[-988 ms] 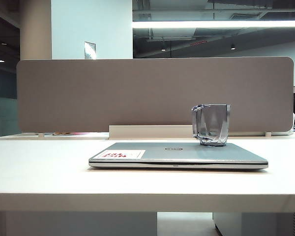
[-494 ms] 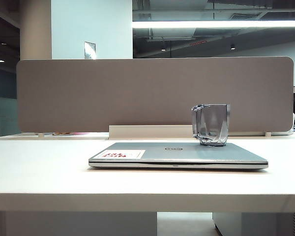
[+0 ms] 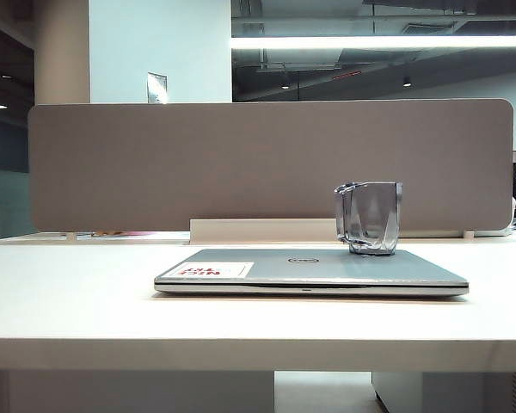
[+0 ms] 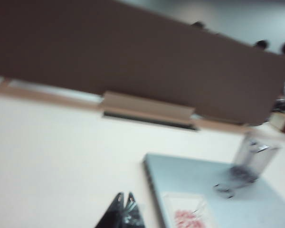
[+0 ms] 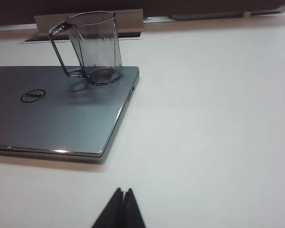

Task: Pick up the water cup and place it on the left side of the laptop.

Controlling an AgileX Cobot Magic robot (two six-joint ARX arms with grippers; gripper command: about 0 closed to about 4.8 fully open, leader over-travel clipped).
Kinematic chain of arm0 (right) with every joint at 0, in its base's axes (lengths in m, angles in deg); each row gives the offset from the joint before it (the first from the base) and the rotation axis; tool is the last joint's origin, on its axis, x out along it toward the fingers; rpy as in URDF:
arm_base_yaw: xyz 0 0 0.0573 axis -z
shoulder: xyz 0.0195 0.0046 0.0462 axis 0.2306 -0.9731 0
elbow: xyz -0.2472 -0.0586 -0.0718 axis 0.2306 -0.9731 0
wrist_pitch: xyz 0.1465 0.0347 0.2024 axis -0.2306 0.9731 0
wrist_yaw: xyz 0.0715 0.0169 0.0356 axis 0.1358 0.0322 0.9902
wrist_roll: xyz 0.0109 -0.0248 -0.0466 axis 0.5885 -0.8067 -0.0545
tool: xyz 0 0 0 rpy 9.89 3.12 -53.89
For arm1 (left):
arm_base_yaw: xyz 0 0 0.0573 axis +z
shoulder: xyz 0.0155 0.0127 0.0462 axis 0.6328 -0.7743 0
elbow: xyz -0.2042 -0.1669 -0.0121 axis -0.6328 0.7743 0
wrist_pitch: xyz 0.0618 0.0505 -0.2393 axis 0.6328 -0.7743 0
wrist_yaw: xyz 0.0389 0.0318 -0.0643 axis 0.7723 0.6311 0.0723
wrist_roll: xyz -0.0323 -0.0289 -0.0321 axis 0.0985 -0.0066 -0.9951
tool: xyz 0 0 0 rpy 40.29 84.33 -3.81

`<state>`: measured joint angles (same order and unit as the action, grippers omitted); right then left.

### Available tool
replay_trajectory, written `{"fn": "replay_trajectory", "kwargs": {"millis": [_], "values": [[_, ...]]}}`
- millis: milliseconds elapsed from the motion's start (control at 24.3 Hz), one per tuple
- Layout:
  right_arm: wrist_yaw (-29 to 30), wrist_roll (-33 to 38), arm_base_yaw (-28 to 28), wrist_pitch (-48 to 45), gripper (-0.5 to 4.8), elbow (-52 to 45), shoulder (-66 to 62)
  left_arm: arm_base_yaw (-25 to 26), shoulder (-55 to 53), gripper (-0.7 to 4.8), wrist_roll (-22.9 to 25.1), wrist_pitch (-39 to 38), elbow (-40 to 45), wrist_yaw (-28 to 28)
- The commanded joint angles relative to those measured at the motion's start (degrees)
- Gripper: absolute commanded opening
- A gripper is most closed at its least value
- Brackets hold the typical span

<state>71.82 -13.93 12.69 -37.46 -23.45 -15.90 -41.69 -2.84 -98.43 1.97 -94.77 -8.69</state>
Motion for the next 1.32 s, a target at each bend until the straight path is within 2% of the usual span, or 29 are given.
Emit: {"fn": "replay_trajectory", "kwargs": {"millis": [41, 206, 535, 659, 823, 988, 1153, 1317], "values": [[0.48, 0.07, 0.00, -1.05, -0.05, -0.24, 0.07, -0.04, -1.68, -0.06, 0.83, 0.46, -3.78, -5.38], [0.46, 0.04, 0.00, -1.20, -0.05, -0.24, 0.07, -0.04, -6.88, -0.06, 1.75, -0.02, -9.07, -7.82], [0.46, 0.04, 0.00, -1.42, -0.05, -0.24, 0.07, -0.15, -24.06, -0.06, 1.68, 1.31, -21.29, -8.39], [0.46, 0.04, 0.00, -1.40, -0.05, -0.24, 0.07, -1.84, -29.09, -0.06, 1.68, 2.08, -24.33, -8.37], [0.46, 0.04, 0.00, -1.40, -0.05, -0.24, 0.07, -10.27, -39.74, -0.06, 1.70, 9.25, -27.54, -5.88], [0.26, 0.04, 0.00, -1.40, -0.05, -0.24, 0.07, -20.81, -49.03, -0.06, 1.79, 17.07, -27.78, 5.86], [0.24, 0.04, 0.00, -1.40, -0.05, -0.24, 0.07, -25.86, -54.97, -0.06, 3.48, 21.77, -27.80, 10.45], [0.26, 0.04, 0.00, -1.40, -0.05, -0.24, 0.07, -29.59, -61.51, -0.06, 3.48, 26.84, -28.15, 11.63]]}}
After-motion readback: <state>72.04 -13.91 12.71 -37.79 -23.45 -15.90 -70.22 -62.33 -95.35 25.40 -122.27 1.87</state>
